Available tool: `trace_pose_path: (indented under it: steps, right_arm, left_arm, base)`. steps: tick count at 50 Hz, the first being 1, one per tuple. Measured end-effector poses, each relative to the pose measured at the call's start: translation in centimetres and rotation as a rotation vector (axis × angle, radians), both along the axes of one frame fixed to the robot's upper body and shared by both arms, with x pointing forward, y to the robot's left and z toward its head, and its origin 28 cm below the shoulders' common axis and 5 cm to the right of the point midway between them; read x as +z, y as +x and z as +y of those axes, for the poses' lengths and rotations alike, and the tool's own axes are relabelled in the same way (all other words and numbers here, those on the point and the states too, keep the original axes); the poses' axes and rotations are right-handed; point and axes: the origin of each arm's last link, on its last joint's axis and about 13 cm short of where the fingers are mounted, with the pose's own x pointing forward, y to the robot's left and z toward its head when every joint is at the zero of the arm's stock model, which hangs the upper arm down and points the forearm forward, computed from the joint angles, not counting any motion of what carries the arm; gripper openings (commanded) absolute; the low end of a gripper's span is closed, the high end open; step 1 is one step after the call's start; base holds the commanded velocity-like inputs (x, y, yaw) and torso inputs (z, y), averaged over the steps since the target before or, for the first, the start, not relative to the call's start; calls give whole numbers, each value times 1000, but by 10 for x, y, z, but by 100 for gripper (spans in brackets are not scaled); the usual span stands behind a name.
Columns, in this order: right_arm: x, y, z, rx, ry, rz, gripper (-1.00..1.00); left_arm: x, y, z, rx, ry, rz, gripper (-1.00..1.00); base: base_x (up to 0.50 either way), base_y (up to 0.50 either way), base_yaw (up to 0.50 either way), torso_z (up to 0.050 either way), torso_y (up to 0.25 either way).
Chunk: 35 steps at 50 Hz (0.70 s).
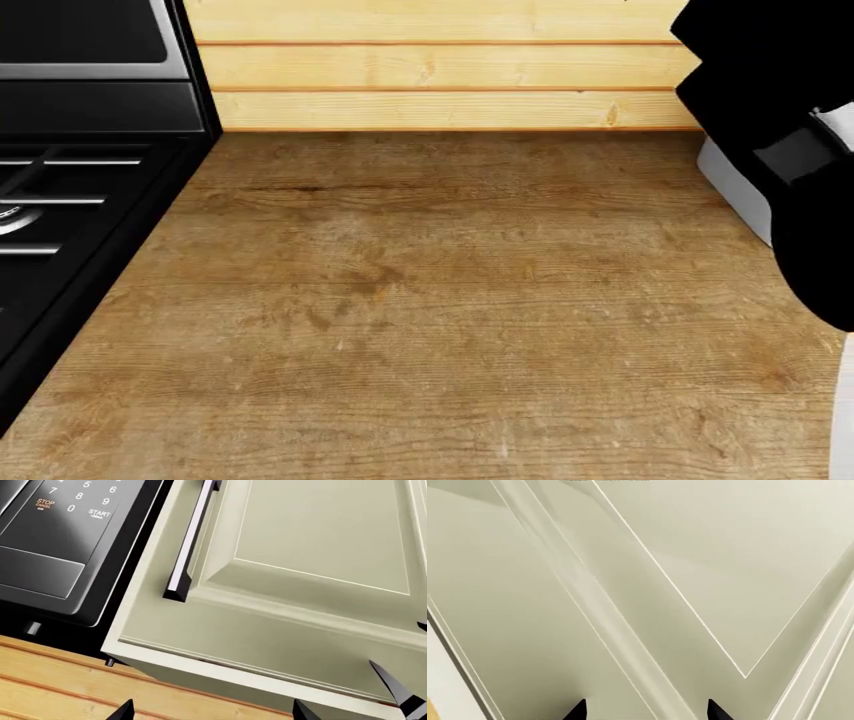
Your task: Pick the garlic, chili pepper from the counter and place them in the cabinet. Then close the cabinet.
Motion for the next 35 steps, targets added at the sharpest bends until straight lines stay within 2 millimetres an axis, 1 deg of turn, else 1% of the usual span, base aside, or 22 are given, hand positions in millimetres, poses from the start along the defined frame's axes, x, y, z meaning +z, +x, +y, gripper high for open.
trace_pose_path:
  steps: [35]
  right_arm:
    - [-6, -1, 6, -4, -41, 7, 100]
  left_arm:
    - [1, 8, 5, 14, -17, 10, 100]
  base:
    - [5, -2, -4, 0, 0]
